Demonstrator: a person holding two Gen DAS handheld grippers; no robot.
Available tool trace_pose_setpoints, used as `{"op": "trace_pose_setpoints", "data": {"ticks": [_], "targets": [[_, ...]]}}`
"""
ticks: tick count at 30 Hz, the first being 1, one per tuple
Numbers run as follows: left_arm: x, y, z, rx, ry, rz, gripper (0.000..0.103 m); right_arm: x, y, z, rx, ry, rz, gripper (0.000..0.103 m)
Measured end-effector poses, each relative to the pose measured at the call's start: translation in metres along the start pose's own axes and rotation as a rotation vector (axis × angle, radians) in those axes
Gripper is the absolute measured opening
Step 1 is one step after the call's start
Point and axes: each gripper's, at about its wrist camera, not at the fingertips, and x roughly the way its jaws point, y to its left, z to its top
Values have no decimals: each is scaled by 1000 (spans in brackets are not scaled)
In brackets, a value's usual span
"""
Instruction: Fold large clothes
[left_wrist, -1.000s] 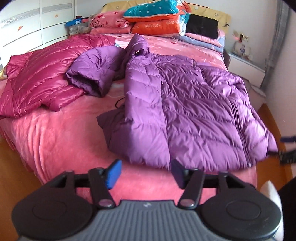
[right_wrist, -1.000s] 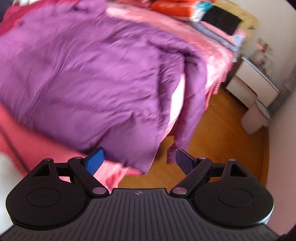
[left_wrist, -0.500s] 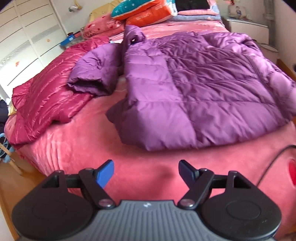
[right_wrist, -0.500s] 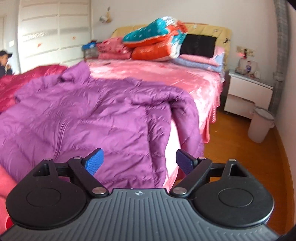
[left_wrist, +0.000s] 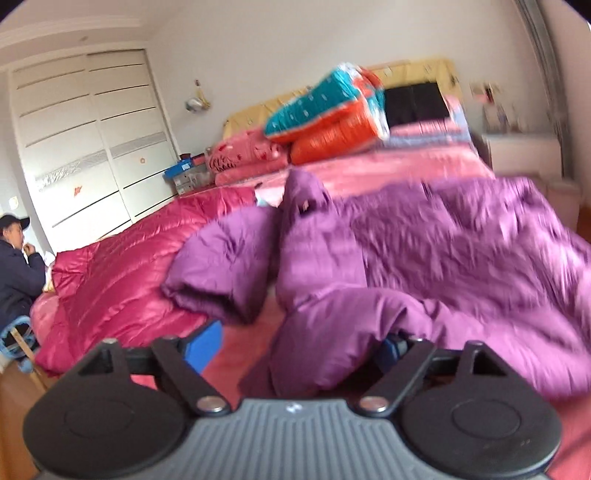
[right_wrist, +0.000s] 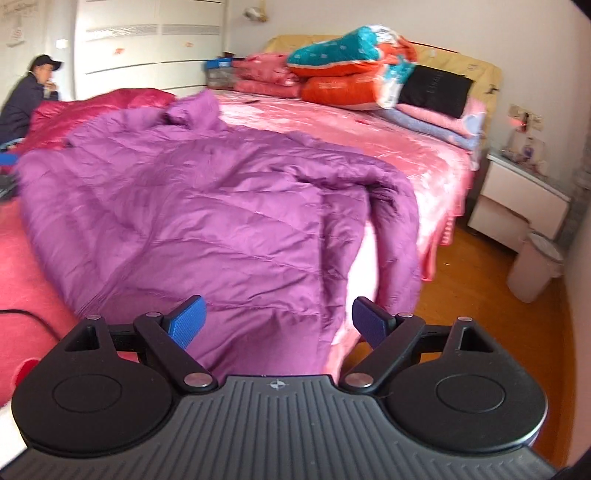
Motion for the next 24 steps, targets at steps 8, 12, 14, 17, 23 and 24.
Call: {"op": "trace_pose_setpoints", "data": {"ticks": [8,12,14,17,23,24], "targets": [[57,7,24,-143,74,54,89,15,37,-11,-230,107,57,103],[70,12,28,-204,96,71,88,26,33,-9,-215,137,6,103],[74,13,26,-218,100,69,88,31,27,-7,-177,138,-25,103],[78,13,20,-223,118,62,88,42,18,-5,-117,130,-54,103],[74,15,1,-195,166,32,88,66,22,-2,-144,97,-153,103],[75,14,-1,-183,175,31,88,69,23,-2,-161,81,-171,103]]}}
